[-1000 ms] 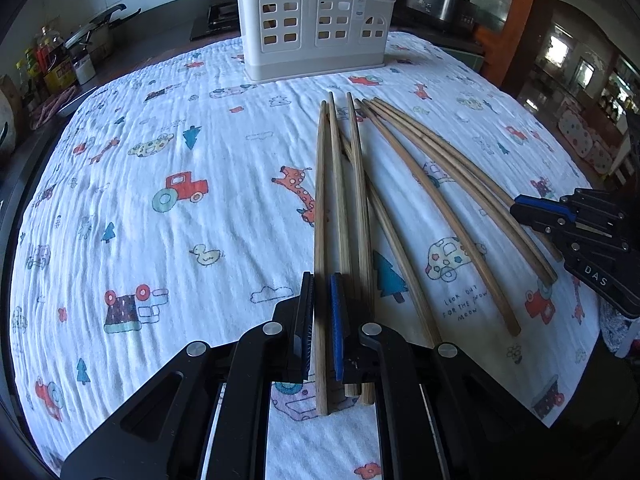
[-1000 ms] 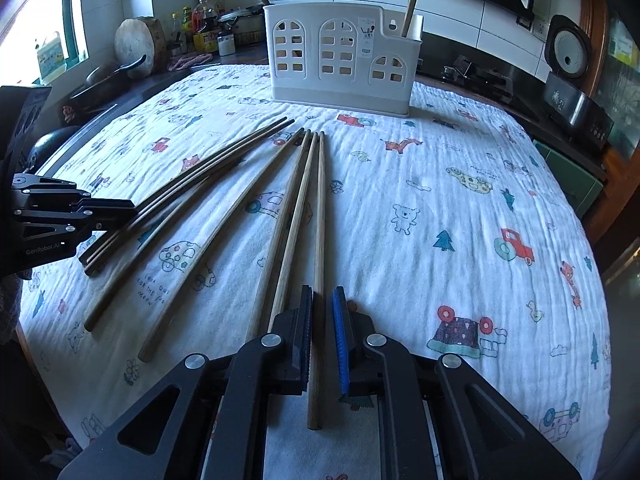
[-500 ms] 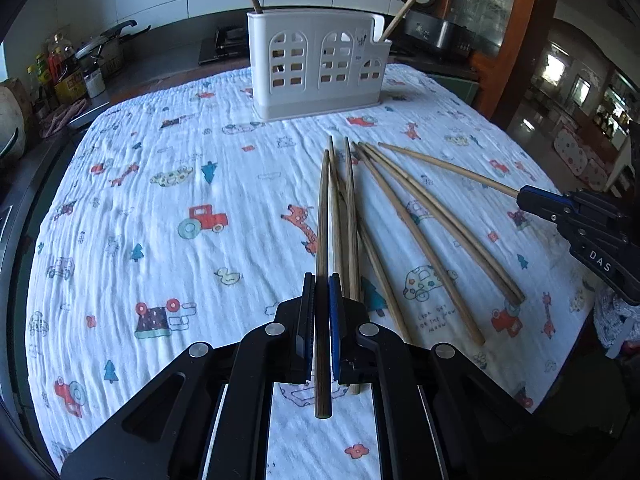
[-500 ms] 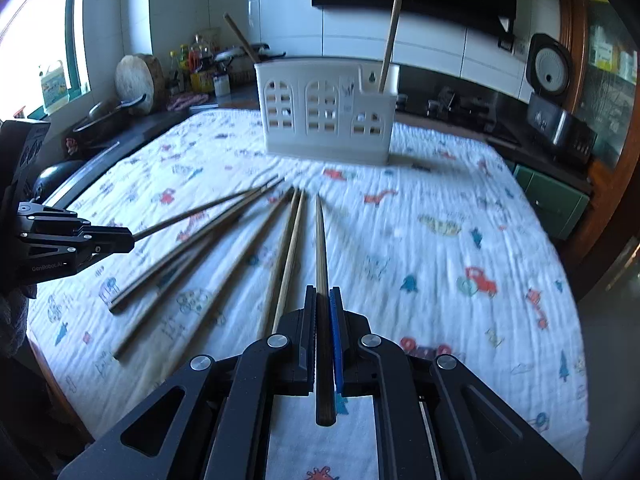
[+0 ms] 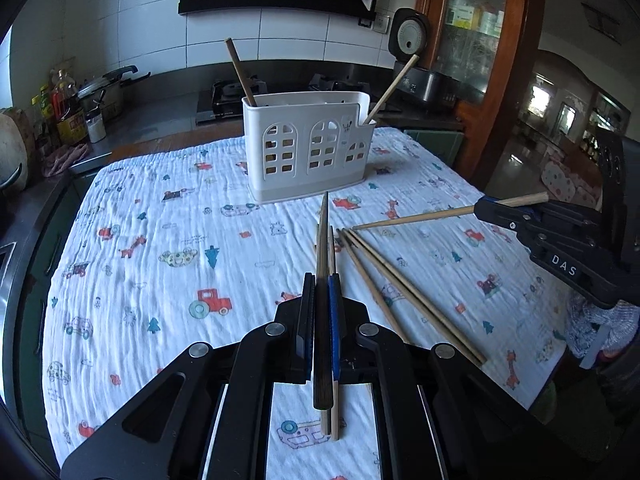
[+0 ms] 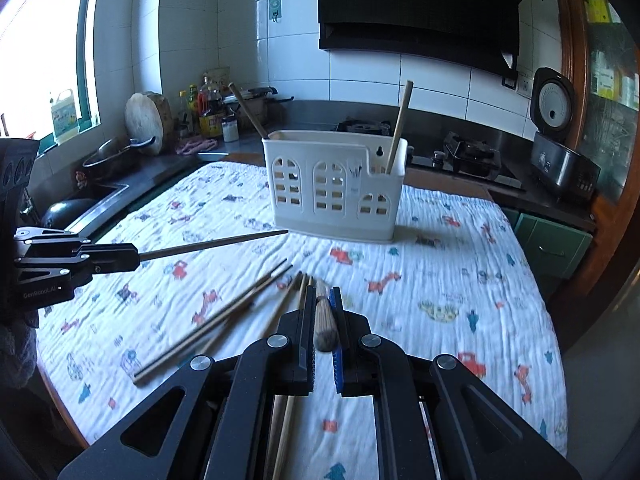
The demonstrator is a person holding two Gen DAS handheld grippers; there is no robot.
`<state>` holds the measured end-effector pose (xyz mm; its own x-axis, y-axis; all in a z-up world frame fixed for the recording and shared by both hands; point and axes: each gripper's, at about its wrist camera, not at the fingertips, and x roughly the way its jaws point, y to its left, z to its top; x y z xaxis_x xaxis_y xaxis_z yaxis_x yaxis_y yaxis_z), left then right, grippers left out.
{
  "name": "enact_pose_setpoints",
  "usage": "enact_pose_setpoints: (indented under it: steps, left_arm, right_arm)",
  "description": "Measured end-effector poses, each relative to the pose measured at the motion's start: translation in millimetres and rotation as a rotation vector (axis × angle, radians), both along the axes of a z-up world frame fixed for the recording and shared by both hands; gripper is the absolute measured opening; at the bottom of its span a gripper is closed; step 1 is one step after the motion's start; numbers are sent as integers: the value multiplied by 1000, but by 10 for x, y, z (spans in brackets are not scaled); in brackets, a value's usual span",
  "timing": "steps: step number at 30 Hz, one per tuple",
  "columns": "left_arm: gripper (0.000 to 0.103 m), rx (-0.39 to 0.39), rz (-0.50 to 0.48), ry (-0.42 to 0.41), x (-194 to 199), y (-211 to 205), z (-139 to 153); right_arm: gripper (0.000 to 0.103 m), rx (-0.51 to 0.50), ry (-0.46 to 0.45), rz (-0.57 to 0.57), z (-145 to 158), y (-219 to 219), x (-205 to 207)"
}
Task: Organize utensils
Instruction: 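Lift the chopstick toward the white holder with the right gripper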
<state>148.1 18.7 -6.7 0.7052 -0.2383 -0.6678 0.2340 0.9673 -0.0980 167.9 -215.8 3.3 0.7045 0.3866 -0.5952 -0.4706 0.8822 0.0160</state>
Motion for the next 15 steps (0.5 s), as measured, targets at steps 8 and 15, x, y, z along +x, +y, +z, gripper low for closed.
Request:
enact_pose_setpoints:
  steps: [8,15]
  left_arm:
    - [5,74,-4,72,-43,33,-160]
    - [6,80,31,129,-36,164,-315]
  right_arm:
    - [7,-13,-7,11,19,23,8]
    - [7,-10,-1,9,-13,25,7]
